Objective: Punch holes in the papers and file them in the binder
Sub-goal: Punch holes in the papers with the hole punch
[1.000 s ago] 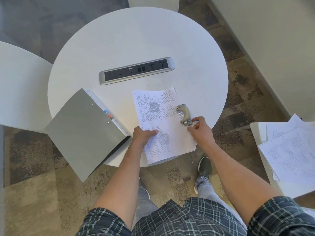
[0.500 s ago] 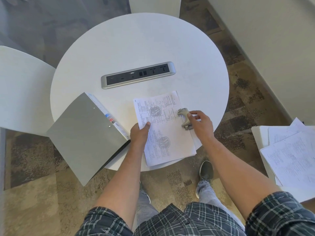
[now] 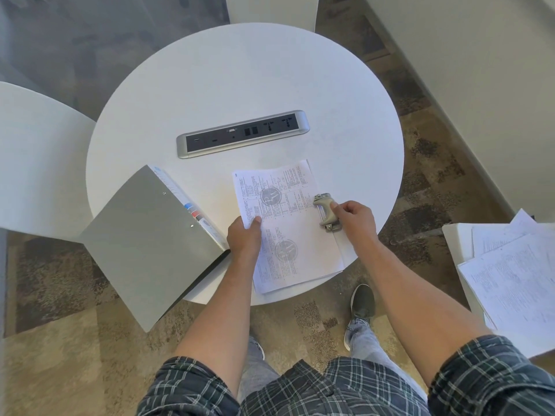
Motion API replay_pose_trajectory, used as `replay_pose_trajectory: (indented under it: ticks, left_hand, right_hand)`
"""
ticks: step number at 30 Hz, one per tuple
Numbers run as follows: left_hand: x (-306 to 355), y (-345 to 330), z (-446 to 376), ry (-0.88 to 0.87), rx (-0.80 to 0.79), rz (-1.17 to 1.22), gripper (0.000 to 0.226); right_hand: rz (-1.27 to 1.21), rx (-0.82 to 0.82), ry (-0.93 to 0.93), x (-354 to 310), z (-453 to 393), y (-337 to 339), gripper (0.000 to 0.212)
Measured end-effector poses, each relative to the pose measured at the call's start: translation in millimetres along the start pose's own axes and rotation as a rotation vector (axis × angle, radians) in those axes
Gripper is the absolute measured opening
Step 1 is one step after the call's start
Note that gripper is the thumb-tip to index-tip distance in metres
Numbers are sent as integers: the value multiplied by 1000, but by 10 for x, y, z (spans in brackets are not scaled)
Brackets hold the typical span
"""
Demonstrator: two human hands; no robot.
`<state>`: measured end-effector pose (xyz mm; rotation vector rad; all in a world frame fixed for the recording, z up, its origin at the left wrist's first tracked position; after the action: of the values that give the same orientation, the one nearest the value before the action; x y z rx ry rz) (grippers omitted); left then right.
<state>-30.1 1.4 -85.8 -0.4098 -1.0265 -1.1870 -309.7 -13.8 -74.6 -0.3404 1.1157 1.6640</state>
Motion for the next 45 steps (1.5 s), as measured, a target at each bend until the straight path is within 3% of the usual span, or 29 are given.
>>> replay_pose_trajectory:
  ticks: [20, 34, 45]
  left_hand:
    - [100, -49, -1, 15, 46, -103, 8]
    - [109, -45, -15, 26, 29, -130, 8]
    - [148, -64, -22, 18, 26, -132, 8]
  right_hand:
    - [93, 43, 6, 52, 3, -40, 37]
    - [148, 183, -12, 5, 106, -129, 39]
    - [192, 51, 13, 43, -79, 33, 40]
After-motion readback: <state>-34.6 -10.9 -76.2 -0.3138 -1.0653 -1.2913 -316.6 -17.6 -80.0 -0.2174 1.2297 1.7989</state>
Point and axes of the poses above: each hand's wrist, its own z-axis away from the middle knuckle, its own y-axis out of the back of the hand, x = y × z, the point moved 5 cm from there along -z, towards the middle knuckle, and after that the axes turned 12 degrees about z, right-handed, at the moved point
